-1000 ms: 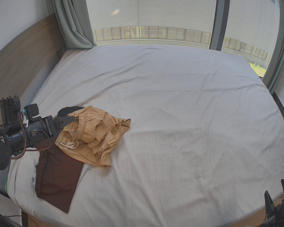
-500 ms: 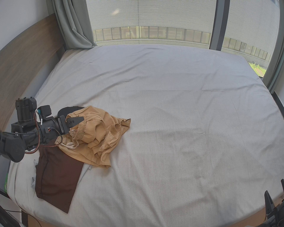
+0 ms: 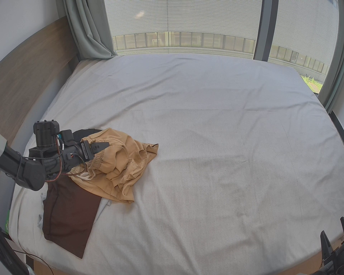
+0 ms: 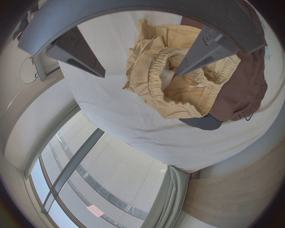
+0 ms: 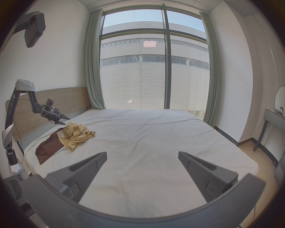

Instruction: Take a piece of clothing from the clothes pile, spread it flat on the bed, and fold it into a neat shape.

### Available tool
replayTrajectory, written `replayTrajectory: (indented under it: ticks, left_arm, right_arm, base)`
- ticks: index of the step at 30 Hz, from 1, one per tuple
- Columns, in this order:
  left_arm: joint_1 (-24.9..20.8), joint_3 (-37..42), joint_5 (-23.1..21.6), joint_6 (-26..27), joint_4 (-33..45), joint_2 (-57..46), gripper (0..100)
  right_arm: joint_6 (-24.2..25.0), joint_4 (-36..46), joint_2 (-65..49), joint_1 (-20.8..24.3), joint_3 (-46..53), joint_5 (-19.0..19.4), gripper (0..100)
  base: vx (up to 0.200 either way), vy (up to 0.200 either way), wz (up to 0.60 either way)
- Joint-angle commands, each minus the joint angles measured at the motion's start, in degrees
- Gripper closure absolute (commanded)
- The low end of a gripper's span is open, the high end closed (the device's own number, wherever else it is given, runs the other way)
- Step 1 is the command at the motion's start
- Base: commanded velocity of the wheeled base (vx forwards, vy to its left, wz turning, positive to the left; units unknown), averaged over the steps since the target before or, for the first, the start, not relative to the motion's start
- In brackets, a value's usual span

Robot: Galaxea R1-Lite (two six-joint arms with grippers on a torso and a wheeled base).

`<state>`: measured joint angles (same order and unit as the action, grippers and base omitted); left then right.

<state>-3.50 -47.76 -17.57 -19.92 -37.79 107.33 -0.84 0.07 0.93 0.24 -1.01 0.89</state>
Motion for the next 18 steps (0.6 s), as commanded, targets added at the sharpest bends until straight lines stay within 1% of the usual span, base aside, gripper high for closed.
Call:
replayTrajectory:
  ticks: [1, 9, 18]
  left_arm:
    - [-0.6, -2.0, 0.0, -1.4, -0.6, 3.0, 0]
    - [-2.5, -3.8, 0.0, -4.3, -1.8, 5.7, 0]
    - [-3.1, -5.1, 0.3, -5.0, -6.6, 9.2, 0]
  right_arm:
    - [0.1, 0.0, -0.9, 0.0, 1.0, 0.0, 0]
    - [0.1, 0.0, -0.9, -0.1, 1.0, 0.0, 0]
    - [0.1, 0.0, -0.9, -0.1, 1.0, 0.0, 0]
  base:
    - [0.000, 0.000, 0.00]
    - [0.000, 0.000, 0.00]
    - [0.000, 0.000, 0.00]
